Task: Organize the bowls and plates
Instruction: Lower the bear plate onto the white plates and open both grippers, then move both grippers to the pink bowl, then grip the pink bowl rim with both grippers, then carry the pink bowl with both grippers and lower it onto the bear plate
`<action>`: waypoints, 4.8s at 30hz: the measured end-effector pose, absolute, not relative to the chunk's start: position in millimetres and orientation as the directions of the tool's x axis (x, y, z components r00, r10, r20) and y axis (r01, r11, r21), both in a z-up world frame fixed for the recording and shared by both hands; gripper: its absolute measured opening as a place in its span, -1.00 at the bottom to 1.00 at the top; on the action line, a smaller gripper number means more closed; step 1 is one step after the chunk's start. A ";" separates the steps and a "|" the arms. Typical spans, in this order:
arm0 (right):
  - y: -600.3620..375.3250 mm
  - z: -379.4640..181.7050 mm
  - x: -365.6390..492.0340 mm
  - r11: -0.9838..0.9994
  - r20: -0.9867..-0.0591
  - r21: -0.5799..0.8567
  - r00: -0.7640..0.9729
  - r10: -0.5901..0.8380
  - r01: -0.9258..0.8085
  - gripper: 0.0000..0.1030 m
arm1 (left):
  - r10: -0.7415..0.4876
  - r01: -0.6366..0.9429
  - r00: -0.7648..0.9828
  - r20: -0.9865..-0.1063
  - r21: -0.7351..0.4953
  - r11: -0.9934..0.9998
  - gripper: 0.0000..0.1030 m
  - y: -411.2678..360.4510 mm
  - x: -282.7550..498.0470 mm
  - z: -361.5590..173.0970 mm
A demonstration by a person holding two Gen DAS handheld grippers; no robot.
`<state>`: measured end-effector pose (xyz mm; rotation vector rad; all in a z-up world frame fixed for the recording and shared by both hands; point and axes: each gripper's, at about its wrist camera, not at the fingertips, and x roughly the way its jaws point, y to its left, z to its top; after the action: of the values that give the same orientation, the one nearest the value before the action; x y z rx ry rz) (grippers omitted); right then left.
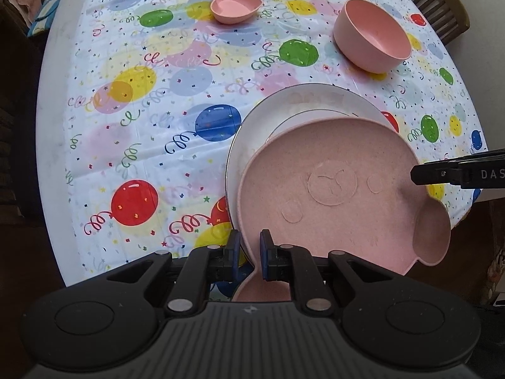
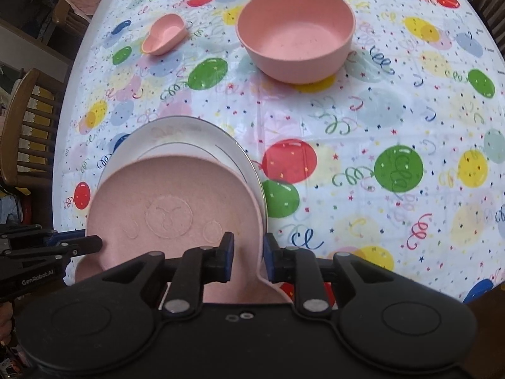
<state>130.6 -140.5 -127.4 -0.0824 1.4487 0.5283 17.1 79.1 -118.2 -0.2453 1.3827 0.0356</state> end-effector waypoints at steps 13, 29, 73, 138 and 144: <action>-143.0 -96.3 126.4 0.856 -0.935 0.262 0.102 0.340 -0.445 -0.31 | -0.092 -0.132 0.326 -0.941 -0.142 0.981 -0.76 66.4 24.3 -74.3; -154.1 -40.0 140.2 0.846 -0.869 0.227 0.292 0.399 -0.483 0.23 | -0.087 -0.093 0.495 -0.864 -0.153 0.984 -0.74 33.5 65.8 -27.7; -175.0 -115.0 296.6 0.880 -0.893 0.172 0.306 0.329 -0.442 0.35 | 0.018 -0.379 0.423 -0.906 -0.159 0.912 0.53 -9.0 217.4 -128.0; -289.9 -119.4 176.0 0.952 -0.924 0.235 0.258 0.281 -0.197 -0.85 | -0.233 0.017 0.244 -0.941 -0.236 0.972 -0.64 -134.7 132.1 -124.6; -295.2 -130.2 169.4 0.954 -0.929 0.240 0.244 0.279 -0.178 -0.86 | -0.231 0.035 0.226 -0.946 -0.229 0.973 -0.64 -137.8 132.4 -132.8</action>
<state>169.4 -295.2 -130.2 0.0913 1.2879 0.3128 132.4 -137.8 -132.8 -0.1718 1.3319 -0.1850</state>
